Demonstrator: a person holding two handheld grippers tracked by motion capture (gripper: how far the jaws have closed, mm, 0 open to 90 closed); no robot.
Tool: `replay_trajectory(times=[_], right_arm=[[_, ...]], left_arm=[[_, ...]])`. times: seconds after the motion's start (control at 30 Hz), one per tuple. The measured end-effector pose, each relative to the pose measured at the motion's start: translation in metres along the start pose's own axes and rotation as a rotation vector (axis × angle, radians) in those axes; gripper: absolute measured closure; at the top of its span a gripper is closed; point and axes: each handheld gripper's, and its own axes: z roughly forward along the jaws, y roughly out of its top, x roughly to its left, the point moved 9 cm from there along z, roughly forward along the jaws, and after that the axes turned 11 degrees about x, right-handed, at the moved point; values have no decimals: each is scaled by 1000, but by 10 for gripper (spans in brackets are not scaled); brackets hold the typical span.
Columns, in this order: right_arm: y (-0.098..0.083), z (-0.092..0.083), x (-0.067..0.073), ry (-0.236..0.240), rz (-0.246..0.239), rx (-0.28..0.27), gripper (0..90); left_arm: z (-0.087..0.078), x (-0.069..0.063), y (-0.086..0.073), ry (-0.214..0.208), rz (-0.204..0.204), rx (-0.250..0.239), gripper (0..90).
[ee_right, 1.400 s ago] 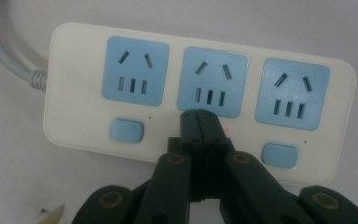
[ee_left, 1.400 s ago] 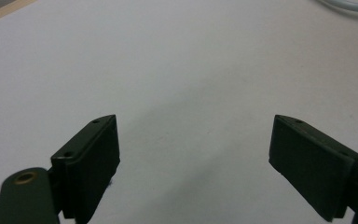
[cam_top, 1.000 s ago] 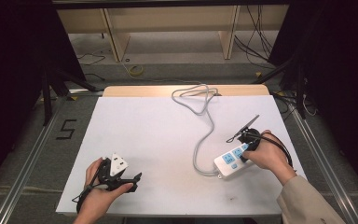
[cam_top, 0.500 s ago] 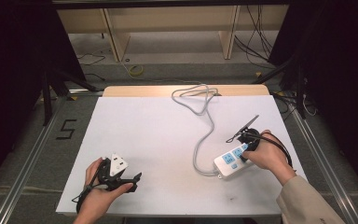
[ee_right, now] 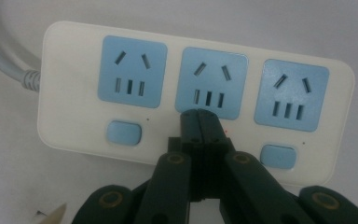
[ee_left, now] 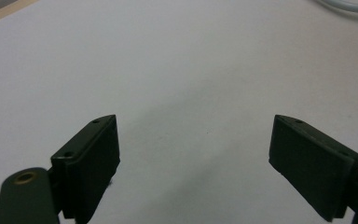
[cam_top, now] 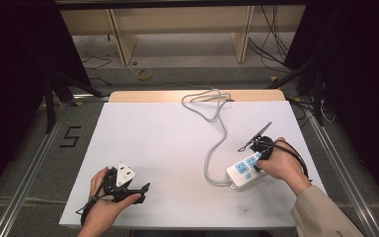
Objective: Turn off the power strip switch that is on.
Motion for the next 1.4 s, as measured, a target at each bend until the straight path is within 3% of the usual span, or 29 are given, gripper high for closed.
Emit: replay_trajectory(times=[1.13,1.4], right_arm=[[-2,0,2,44,5,-15,900],[-1,0,2,36,2,-18,900]], left_arm=[[0,1,1,1,-1,-1,157],[0,1,1,2,-2,-5,157]])
